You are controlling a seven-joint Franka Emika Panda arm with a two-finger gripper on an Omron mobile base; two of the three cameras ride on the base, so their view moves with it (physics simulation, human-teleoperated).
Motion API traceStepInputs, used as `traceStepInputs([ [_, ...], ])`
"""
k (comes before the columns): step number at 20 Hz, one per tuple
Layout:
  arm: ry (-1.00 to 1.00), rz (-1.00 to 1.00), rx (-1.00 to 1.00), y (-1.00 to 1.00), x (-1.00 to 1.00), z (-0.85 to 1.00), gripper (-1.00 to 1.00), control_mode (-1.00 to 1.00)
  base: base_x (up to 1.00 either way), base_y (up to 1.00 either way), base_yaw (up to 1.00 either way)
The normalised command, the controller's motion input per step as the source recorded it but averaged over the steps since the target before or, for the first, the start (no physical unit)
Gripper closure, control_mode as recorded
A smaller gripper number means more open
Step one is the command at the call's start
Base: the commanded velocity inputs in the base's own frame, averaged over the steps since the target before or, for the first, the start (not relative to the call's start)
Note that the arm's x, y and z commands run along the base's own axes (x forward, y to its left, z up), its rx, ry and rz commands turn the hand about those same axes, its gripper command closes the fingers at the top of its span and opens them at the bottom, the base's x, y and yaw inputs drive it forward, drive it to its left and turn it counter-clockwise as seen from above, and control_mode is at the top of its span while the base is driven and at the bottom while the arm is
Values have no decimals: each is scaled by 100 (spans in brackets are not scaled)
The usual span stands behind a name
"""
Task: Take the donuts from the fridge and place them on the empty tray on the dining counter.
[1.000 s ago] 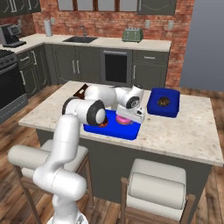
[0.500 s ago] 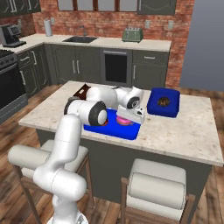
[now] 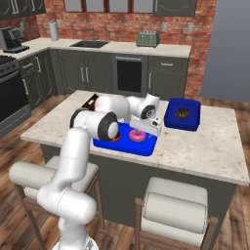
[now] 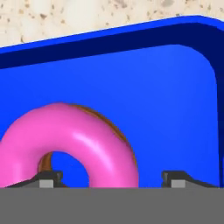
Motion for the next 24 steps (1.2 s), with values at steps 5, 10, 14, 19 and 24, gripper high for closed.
traceStepInputs([
  [5,-4,0,-1,0,-15,72,-100,-100,0,0,0],
  [10,-15,1,-6,14,-73,89,-100,-100,0,0,0],
  [14,-14,12,-18,58,-100,42,-100,-100,0,0,0],
  [19,-1,12,-21,86,-100,52,-100,-100,0,0,0],
  [24,-20,2,-6,57,-100,10,-100,-100,0,0,0],
])
